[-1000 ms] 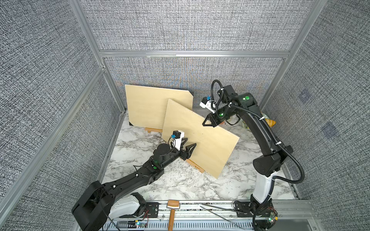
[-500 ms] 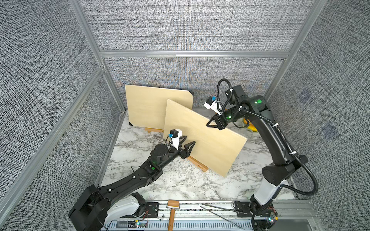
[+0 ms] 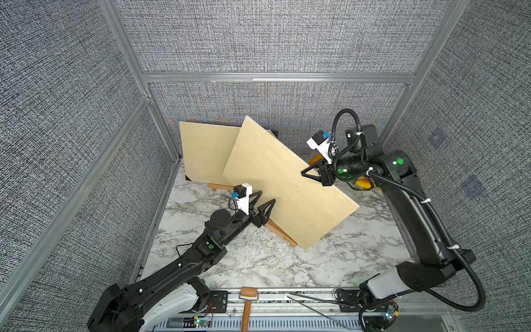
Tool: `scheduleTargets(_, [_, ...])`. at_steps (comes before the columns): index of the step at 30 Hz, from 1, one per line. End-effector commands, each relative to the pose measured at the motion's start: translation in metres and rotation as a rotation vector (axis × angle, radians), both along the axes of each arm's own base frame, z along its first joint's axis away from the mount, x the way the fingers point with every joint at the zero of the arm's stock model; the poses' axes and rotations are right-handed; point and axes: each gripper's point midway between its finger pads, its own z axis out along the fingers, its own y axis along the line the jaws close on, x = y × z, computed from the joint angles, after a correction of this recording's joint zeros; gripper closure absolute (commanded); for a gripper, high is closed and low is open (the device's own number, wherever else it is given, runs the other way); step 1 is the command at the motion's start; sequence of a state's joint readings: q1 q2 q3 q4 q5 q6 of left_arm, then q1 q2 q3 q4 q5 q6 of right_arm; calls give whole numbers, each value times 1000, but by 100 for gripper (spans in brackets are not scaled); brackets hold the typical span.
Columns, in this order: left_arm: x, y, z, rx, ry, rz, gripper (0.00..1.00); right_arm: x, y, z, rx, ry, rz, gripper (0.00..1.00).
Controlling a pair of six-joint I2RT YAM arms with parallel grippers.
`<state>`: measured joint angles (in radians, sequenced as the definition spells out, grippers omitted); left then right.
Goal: Disassemble the easel
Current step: Pick up the drawing board from the easel.
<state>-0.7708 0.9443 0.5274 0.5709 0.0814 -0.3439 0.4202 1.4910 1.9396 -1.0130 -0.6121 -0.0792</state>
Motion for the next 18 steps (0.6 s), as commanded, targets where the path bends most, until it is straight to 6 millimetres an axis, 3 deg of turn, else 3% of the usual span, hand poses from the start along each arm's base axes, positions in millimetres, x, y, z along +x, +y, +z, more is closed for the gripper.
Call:
scheduleTargets(1, [-2,4,14,-28,-26,6,24,9,1,61,199,-165,-26,100])
scheduleTargets(4, [-1,10,23,-63,-28,34,14,9,-18,76,256,-191,-99,100])
scheduleTargets(8, [0,9,33,-113,-40,30,10,3,-44,95,303,-236,-187,100])
scheduleTargets(18, [16,-38,33,-125,51,-106,10,-22,-99,128,347,-314,-370,100])
